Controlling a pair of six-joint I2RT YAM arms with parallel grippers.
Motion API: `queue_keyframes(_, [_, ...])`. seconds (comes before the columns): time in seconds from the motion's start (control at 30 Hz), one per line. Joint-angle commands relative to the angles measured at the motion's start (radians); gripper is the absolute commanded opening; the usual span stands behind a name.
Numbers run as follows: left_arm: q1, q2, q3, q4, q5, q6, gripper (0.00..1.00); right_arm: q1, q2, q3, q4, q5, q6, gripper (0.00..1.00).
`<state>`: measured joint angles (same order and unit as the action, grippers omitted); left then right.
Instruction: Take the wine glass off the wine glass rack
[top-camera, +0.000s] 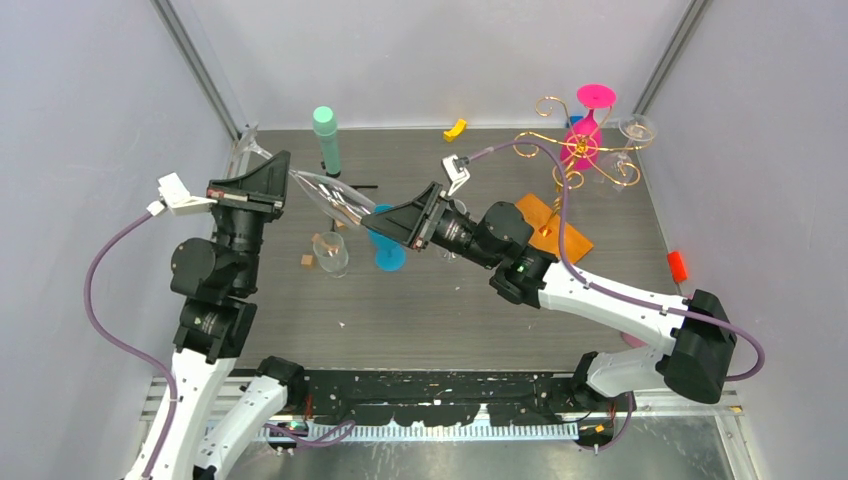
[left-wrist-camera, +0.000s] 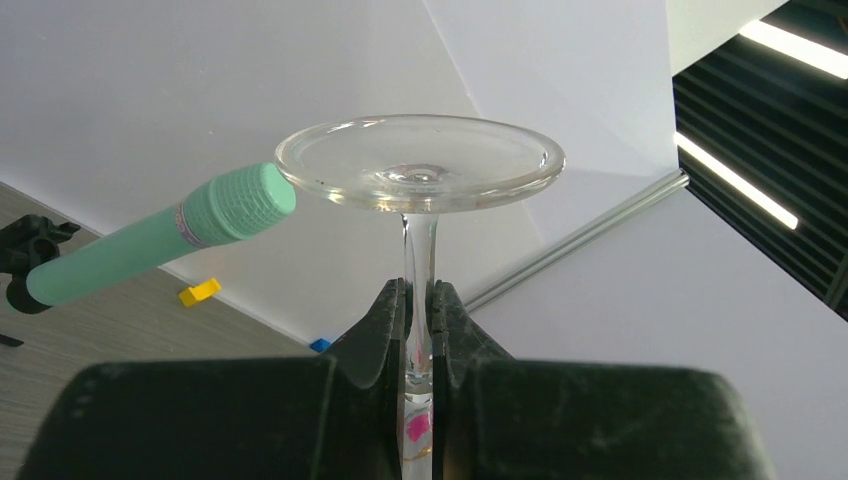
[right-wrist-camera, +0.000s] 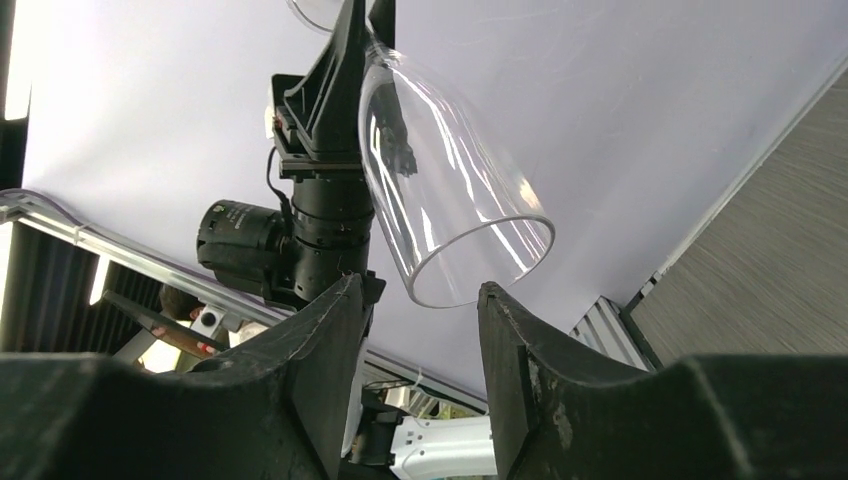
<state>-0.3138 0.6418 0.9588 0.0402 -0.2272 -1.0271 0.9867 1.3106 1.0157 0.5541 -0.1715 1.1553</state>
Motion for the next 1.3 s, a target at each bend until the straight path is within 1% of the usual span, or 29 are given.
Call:
queue_keyframes(0.0, [0.001,-0.025,-0.003,0.030,-0.054,-0.031,0.00,0.007,-0.025,-0.003,0.109,0.041,-0.040,0.51])
queue_keyframes(0.17, [0.001,-0.031,-0.015,0.025,-0.039,-0.053,0.00,0.009,0.002,0.010,0.142,0.047,-0.028,0.52])
queue_keyframes(0.23, [0.001,-0.033,-0.028,0.033,-0.037,-0.060,0.00,0.009,0.036,0.020,0.190,0.037,-0.007,0.52])
queue_keyframes(0.33, [0.001,-0.037,-0.043,0.041,-0.037,-0.067,0.00,0.010,0.068,0.038,0.264,0.013,0.035,0.50])
queue_keyframes(0.43, [0.001,-0.047,-0.062,0.062,-0.034,-0.073,0.00,0.012,0.096,0.052,0.300,0.007,0.060,0.47])
queue_keyframes(0.53, [0.001,-0.061,-0.081,0.077,-0.034,-0.081,0.00,0.013,0.104,0.053,0.327,0.011,0.075,0.37])
queue_keyframes(0.57, [0.001,-0.065,-0.084,0.076,-0.030,-0.081,0.00,0.013,0.104,0.053,0.333,0.011,0.076,0.32])
queue_keyframes(0.6, [0.001,-0.068,-0.086,0.075,-0.025,-0.076,0.00,0.013,0.102,0.055,0.332,0.011,0.072,0.29])
queue_keyframes(0.63, [0.001,-0.071,-0.085,0.069,-0.020,-0.073,0.02,0.013,0.097,0.060,0.321,0.011,0.059,0.24])
queue_keyframes(0.67, [0.001,-0.073,-0.083,0.058,-0.016,-0.069,0.04,0.013,0.094,0.064,0.313,0.010,0.052,0.22])
queue_keyframes(0.7, [0.001,-0.077,-0.082,0.049,-0.013,-0.064,0.05,0.014,0.088,0.070,0.297,0.011,0.037,0.17])
queue_keyframes(0.73, [0.001,-0.084,-0.081,0.039,-0.008,-0.062,0.10,0.014,0.084,0.074,0.292,0.015,0.031,0.14])
queue_keyframes(0.77, [0.001,-0.090,-0.081,0.030,-0.006,-0.059,0.15,0.014,0.079,0.074,0.285,0.021,0.021,0.09])
queue_keyframes(0.83, [0.001,-0.104,-0.086,0.012,-0.003,-0.056,0.24,0.013,0.072,0.076,0.276,0.030,0.006,0.02])
queue_keyframes(0.93, [0.001,-0.128,-0.101,0.001,-0.001,-0.056,0.43,0.014,0.058,0.079,0.267,0.038,-0.014,0.00])
queue_keyframes(1.03, [0.001,-0.143,-0.103,-0.002,0.013,-0.016,0.68,0.014,0.047,0.083,0.254,0.046,-0.042,0.00])
queue_keyframes(1.1, [0.001,-0.148,-0.088,-0.033,0.022,0.007,0.82,0.013,0.040,0.089,0.244,0.051,-0.057,0.00])
queue_keyframes(1.17, [0.001,-0.154,-0.074,-0.090,0.029,0.028,0.90,0.013,0.034,0.092,0.239,0.059,-0.070,0.00])
queue_keyframes(1.27, [0.001,-0.171,-0.073,-0.150,0.064,0.073,0.97,0.013,0.020,0.099,0.221,0.065,-0.088,0.00])
